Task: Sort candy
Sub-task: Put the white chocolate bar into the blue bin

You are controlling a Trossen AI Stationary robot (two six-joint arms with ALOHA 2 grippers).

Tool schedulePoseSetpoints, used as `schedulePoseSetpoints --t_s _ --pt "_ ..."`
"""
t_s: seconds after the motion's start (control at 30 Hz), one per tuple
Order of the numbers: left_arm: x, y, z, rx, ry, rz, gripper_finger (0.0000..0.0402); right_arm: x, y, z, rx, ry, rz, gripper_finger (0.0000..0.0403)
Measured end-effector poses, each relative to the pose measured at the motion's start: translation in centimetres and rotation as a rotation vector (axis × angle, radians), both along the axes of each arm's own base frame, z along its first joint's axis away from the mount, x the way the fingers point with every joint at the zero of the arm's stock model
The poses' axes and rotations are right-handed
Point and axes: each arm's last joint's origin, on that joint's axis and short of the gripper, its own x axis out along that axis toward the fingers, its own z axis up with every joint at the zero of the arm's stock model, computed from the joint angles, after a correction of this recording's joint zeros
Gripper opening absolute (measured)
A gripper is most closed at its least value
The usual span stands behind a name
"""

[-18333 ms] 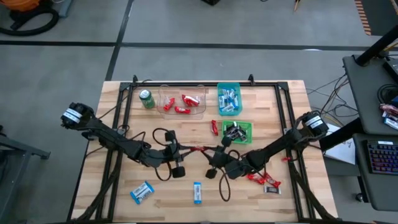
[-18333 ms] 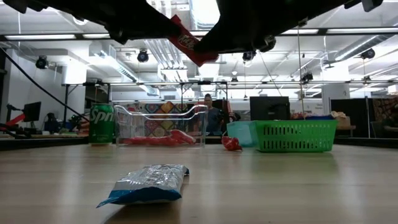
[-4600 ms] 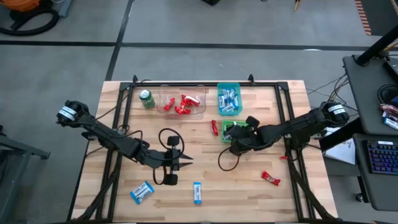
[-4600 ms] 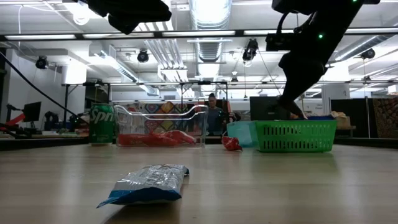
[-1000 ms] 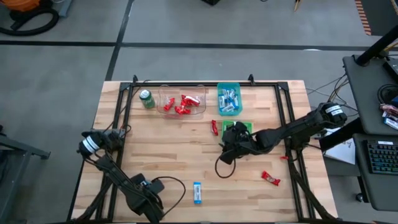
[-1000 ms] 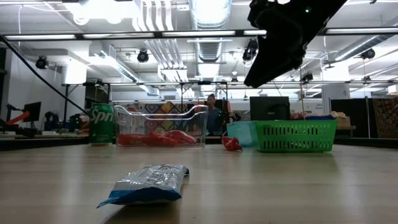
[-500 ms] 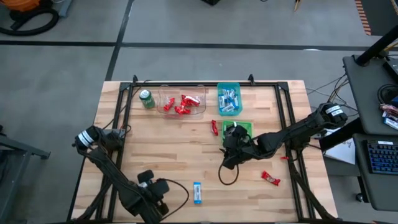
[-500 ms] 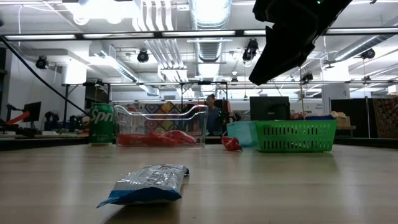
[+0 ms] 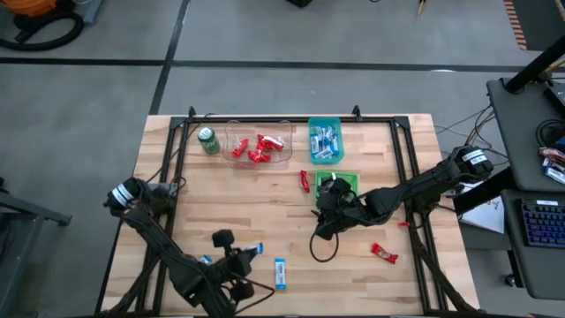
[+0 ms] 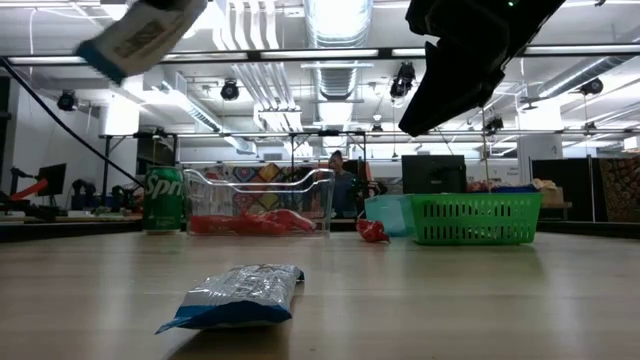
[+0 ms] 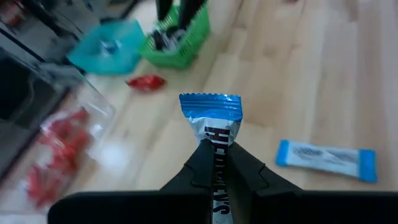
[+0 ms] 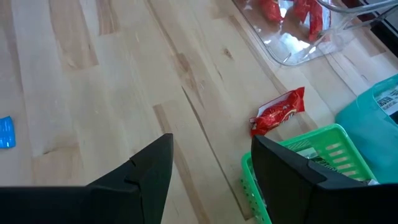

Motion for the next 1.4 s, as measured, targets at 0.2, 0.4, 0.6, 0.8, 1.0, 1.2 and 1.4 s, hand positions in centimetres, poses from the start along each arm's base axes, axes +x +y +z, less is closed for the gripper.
schedulePoseSetpoints --t_s 0.2,0.4,0.6,0.8,1.0,1.2,1.4 --pt "1.1 1.4 0.4 0.083 0.047 -0.017 0.0001 0.0 0.0 0.0 0.0 0.0 0.0 0.0206" --pt "1.2 2.4 1.3 0.158 0.102 -0.062 0.0001 -0.1 0.0 -0.2 -0.002 0.005 0.0 0.0205" --pt "0.0 3.7 3.4 0.191 0.115 -0.105 0.0 -0.3 -0.1 -0.9 -0.003 0.008 -0.001 0.0205" --pt "-1.1 5.9 4.8 0.19 0.04 -0.086 0.0 -0.5 -0.2 -1.2 -0.008 0.021 0.001 0.0205" --pt "-0.2 8.9 4.3 0.185 -0.013 -0.165 0.0 -0.9 0.3 -1.1 -0.039 0.049 0.057 0.0205" --pt "2.7 13.8 4.1 0.187 -0.211 -0.393 0.0 -2.1 0.7 -0.2 -0.034 0.102 0.101 0.0205" --pt "5.9 21.4 3.9 0.2 -0.555 -0.373 0.0001 -3.1 1.4 1.2 -0.064 0.064 0.192 0.0205"
